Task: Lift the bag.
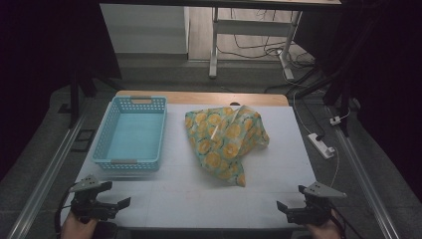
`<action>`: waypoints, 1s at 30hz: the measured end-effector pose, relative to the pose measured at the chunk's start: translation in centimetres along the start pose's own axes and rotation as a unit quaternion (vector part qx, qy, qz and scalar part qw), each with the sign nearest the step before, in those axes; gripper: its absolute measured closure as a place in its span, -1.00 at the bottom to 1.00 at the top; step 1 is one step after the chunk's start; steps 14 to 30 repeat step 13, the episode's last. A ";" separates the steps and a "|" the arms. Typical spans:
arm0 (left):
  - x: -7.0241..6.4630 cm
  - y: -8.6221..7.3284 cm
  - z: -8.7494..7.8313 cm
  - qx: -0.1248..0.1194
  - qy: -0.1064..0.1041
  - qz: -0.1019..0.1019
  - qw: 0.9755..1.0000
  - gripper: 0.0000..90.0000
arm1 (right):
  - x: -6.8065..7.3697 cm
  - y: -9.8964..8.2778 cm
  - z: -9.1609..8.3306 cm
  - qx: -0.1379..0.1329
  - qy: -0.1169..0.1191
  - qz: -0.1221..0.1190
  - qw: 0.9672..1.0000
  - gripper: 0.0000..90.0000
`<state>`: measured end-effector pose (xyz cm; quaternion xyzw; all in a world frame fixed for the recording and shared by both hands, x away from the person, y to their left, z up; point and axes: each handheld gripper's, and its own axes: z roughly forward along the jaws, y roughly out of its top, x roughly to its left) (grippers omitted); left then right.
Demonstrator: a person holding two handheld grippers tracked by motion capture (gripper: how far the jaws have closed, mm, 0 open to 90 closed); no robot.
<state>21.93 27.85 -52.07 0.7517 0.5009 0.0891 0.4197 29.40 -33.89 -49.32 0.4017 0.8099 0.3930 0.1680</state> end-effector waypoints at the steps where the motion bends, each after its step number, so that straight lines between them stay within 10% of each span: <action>1: 0.0 -0.1 0.0 0.004 0.003 -0.001 1.000 -1.00 | 0.0 -0.2 0.0 0.001 0.001 0.002 1.000 -1.00; 30: 0.1 -0.1 0.2 0.032 0.007 -0.007 0.999 -1.00 | 0.0 -0.9 -0.1 0.024 0.003 0.005 1.000 -0.98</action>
